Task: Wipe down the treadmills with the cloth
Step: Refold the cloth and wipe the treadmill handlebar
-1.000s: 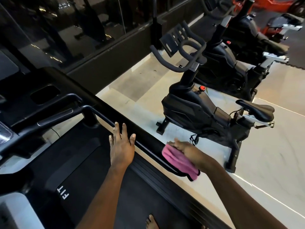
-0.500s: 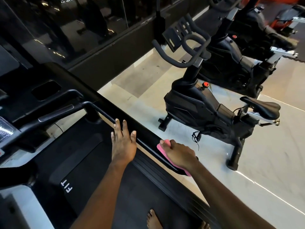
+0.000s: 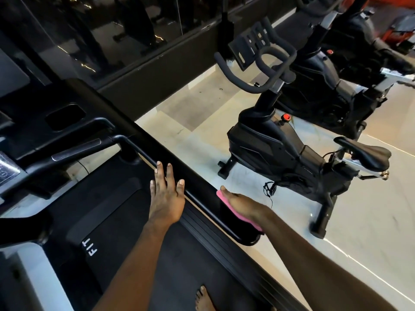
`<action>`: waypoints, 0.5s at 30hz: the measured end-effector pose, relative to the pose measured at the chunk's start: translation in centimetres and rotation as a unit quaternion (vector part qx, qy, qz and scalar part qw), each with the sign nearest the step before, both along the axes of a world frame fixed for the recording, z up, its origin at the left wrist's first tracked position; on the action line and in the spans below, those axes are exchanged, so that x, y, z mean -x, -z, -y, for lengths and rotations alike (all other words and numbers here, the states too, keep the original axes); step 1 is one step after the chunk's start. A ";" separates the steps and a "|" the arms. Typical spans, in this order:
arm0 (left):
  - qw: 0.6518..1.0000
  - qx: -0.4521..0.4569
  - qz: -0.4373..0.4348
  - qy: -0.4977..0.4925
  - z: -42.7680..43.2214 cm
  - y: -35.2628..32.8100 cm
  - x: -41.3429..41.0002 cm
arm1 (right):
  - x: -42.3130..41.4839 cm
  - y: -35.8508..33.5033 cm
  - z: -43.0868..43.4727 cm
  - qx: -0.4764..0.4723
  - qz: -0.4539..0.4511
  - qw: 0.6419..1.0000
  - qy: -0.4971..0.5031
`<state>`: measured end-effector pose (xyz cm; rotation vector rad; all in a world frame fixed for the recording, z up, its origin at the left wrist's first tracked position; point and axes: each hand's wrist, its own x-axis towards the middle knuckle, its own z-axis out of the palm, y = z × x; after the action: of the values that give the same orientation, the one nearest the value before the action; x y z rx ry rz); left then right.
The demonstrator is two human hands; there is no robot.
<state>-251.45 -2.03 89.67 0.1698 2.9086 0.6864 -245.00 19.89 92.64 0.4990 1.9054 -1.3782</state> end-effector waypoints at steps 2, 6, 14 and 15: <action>1.000 -0.004 -0.006 -0.002 -0.1 0.0 0.0 | -1.5 -0.2 0.4 -0.102 -0.069 0.992 -0.038; 1.000 -0.009 -0.009 -0.008 -0.4 0.1 -0.2 | -1.4 -0.3 2.3 -0.239 -0.152 0.955 -0.086; 1.000 -0.014 -0.016 0.008 0.3 -1.1 0.1 | 4.3 1.6 1.5 -0.148 -0.105 0.979 -0.088; 0.999 -0.027 -0.030 -0.004 0.9 -1.5 0.3 | 3.5 1.4 1.4 -0.164 -0.113 0.974 -0.104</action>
<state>-251.75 -2.97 91.12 0.1893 2.9501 0.7735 -248.51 18.52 91.24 0.2957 2.3160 -1.0242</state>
